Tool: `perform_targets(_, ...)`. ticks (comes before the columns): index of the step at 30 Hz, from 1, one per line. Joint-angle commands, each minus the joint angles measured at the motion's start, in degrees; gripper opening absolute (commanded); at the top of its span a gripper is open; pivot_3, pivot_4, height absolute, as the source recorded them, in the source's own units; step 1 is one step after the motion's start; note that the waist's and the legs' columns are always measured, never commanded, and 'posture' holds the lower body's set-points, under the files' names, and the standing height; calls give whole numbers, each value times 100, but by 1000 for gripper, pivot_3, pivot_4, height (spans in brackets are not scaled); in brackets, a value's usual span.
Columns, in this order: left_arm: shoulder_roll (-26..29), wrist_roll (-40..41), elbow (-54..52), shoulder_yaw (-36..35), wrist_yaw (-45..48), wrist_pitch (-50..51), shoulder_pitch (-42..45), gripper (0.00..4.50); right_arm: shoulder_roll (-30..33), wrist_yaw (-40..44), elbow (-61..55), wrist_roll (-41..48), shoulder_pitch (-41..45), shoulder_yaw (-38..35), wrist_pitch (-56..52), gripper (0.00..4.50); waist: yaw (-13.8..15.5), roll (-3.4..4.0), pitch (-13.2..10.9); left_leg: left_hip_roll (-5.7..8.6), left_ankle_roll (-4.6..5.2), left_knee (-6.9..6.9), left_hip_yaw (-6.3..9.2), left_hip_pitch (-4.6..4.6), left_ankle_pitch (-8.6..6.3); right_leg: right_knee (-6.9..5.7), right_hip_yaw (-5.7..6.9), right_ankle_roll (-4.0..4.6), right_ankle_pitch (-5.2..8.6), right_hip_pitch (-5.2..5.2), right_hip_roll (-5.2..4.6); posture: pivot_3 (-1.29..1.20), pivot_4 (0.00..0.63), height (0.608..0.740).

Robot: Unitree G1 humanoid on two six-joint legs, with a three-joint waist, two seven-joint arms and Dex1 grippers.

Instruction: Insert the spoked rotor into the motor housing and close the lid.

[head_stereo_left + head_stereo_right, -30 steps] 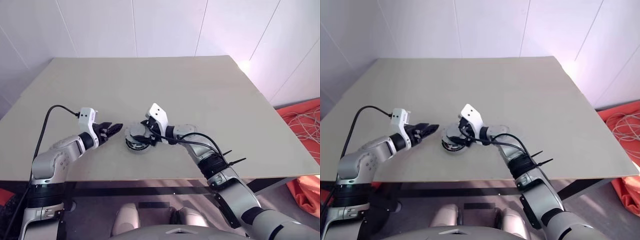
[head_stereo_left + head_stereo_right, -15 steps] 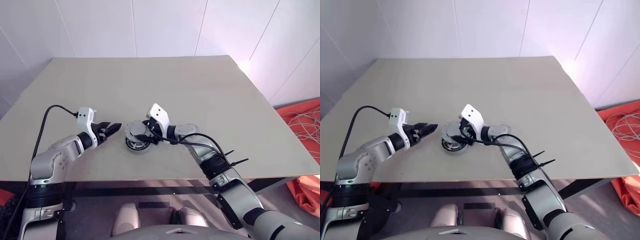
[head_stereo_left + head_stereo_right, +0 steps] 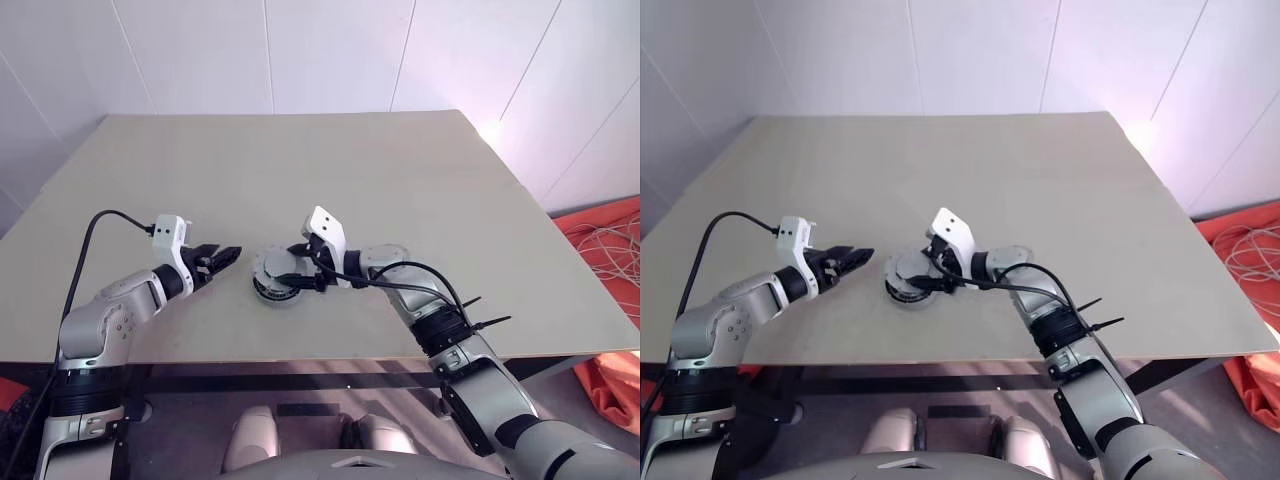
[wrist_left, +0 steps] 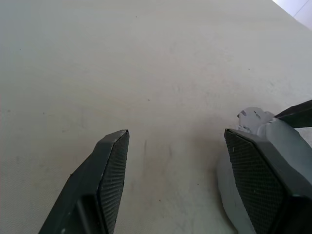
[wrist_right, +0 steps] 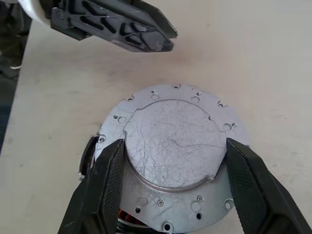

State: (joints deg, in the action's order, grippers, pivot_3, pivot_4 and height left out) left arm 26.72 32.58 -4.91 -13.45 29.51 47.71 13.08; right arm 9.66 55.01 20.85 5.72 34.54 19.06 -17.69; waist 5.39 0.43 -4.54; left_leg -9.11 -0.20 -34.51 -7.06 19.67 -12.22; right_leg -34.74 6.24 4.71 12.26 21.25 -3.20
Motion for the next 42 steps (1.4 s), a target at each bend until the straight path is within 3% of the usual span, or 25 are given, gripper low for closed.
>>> perform_targets(1,63,27,-55,-135,15,-125,71,3314,38,136,-272,103,3,-25,-4,3070,0,0,0,0,0,0,0,0,0,0,0,0,0,0,0,0,0,740)
perform_targets(42,-16,70,-159,-105,-60,-107,45,3314,479,693,136,-454,143,453,526,3070,15,0,0,5,6,0,0,-1,-3,4,0,-1,1,-6,-3,0,0,740)
